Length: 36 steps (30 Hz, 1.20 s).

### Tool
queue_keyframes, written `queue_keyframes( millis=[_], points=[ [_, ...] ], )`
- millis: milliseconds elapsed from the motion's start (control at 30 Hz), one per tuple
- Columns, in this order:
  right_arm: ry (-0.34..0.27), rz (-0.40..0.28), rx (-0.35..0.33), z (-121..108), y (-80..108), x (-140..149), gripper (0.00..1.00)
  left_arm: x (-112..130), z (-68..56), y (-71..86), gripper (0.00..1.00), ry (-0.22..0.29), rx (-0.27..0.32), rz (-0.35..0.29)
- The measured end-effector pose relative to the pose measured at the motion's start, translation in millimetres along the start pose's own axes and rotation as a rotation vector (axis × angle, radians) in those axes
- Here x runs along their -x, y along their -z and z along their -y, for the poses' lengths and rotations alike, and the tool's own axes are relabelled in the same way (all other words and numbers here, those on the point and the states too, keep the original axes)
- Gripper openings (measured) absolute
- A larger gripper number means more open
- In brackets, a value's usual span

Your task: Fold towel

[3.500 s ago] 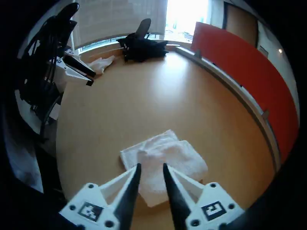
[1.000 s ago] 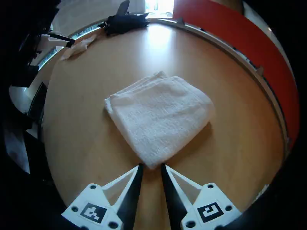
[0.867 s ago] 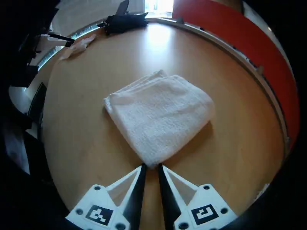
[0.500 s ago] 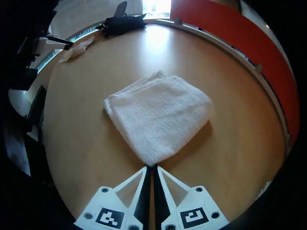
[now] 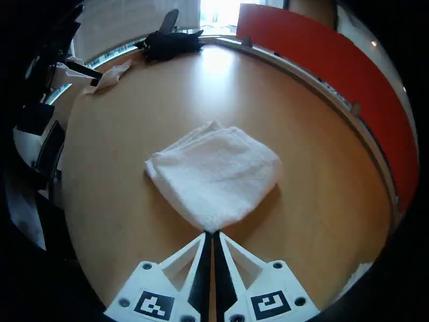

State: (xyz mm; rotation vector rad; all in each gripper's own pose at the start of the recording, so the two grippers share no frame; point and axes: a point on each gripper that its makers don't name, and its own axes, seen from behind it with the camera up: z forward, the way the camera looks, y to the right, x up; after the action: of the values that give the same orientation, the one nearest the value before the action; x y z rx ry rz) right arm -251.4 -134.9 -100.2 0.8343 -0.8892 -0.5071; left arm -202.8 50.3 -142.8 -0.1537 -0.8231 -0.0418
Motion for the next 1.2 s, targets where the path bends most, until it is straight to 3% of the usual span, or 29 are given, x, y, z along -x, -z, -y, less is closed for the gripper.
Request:
queue_keyframes(
  millis=[667, 900, 1200],
  points=[
    [0.144, -0.17, 0.119, -37, 74.7, -124, 0.04, -25, -13.2, 10.7, 0.63, -0.028, 0.037, -0.075],
    [0.145, -0.204, 0.166, -51, 104.8, -141, 0.04, -32, -23.3, 13.2, 0.63, -0.05, 0.054, -0.093],
    [0.127, -0.212, 0.226, -77, 133.3, -137, 0.04, -34, -28.6, 13.9, 0.63, -0.067, 0.059, -0.102]
  ],
)
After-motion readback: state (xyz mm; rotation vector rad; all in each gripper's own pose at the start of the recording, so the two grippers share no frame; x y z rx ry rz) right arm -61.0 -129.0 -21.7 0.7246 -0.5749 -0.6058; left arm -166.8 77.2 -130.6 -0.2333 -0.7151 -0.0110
